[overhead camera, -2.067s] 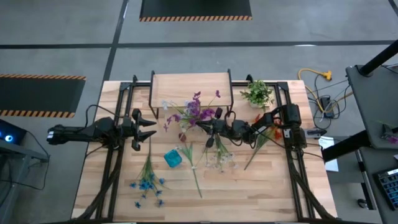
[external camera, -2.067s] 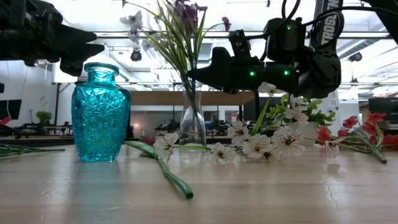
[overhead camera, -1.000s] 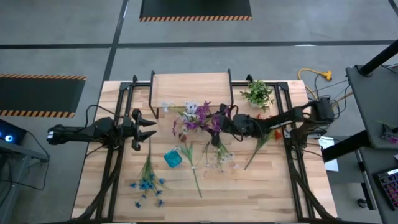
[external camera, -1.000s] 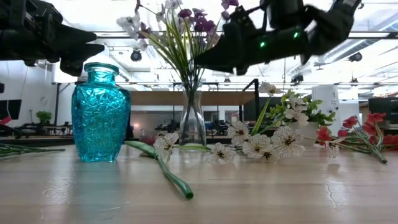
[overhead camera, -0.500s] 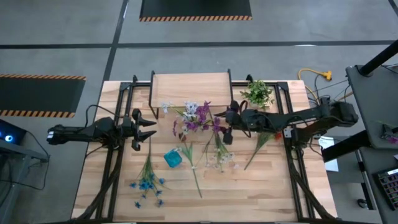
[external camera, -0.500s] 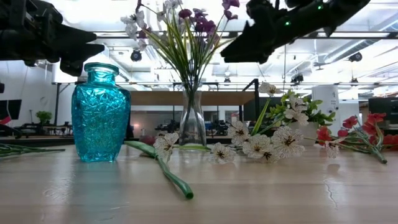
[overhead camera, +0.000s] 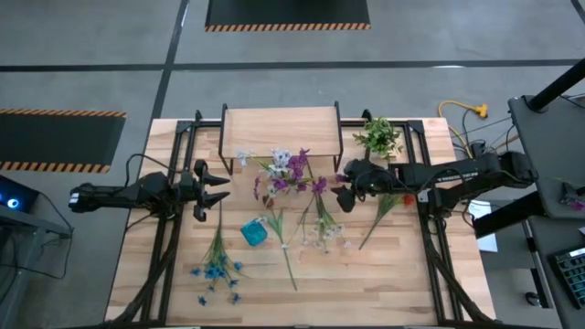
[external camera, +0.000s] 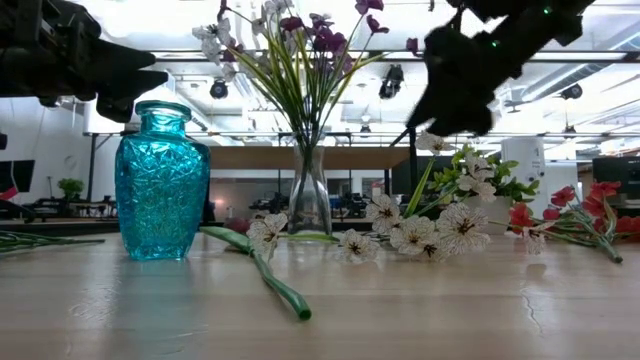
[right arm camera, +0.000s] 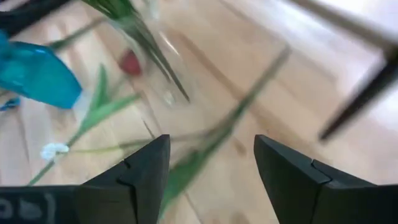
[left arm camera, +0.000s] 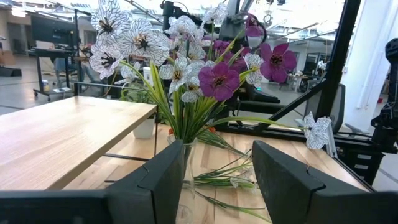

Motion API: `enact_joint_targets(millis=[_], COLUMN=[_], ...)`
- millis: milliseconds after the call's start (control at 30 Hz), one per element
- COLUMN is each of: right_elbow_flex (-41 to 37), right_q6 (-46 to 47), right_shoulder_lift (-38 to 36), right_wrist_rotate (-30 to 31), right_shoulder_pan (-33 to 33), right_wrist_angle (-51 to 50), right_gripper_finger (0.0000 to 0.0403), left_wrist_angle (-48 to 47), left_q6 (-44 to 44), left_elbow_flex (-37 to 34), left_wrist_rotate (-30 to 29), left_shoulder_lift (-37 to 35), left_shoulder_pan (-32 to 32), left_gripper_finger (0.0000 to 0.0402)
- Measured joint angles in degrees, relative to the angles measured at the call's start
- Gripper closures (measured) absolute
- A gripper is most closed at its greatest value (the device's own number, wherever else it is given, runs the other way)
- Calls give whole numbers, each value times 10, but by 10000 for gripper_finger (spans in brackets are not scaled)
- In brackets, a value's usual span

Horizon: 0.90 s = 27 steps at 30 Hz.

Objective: Pick and place flowers into a vace then onto a shelf
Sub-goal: Put the orange flowers into the transparent vase

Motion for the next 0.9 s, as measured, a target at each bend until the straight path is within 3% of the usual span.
enact_joint_targets(millis=[267,500,900], right_elbow_flex=[0,0,4], right_q6=[164,256,474], right_shoulder_lift=[0,0,0], right_wrist_rotate=[8,67,71], right_shoulder_pan=[7,30,133], right_wrist_angle=[-136,-188,-317], right_gripper_finger=[180,180,180], left_wrist_angle=[0,0,0], left_q6=[0,0,0], left_elbow_flex=[0,0,0], left_wrist_rotate=[0,0,0], left_shoulder_lift=[0,0,0], left_shoulder_pan=[0,0,0], left_gripper_finger=[227,227,227])
